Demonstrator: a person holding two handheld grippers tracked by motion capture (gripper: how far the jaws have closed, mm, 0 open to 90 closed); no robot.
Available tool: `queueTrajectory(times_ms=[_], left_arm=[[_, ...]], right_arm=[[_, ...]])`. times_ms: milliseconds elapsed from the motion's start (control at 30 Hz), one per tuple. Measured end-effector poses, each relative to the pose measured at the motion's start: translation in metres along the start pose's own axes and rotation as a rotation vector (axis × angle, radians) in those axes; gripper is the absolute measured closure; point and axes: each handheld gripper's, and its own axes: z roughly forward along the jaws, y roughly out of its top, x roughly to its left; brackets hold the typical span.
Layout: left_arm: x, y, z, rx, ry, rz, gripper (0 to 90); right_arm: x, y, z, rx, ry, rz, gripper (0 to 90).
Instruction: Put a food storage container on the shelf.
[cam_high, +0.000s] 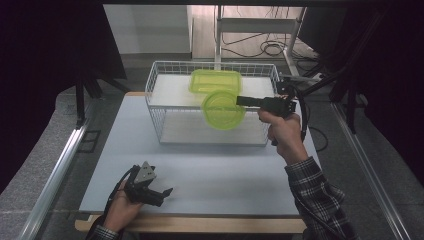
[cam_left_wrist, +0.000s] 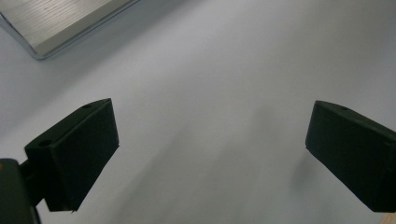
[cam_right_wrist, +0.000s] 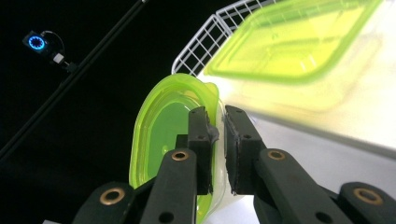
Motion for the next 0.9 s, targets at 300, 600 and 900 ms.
queueTrajectory(times_ms=[300,600,900], left_arm=[[0.002,0.0,-0.002,-0.01,-0.007,-0.023,2.4],[0.002,0.0,-0.003,-0.01,-0.009,-0.033,2.5],[0.003,0.0,-0.003,-0.01,-0.008,-0.033,2.5]], right_arm=[[0.013,0.022,0.003,-0.025,-0.004,-0.021,81.2],[0.019,0.045,0.007,-0.058,-0.04,-0.032,81.2],[0.017,0.064,0.016,-0.082,-0.097,-0.034,81.1]])
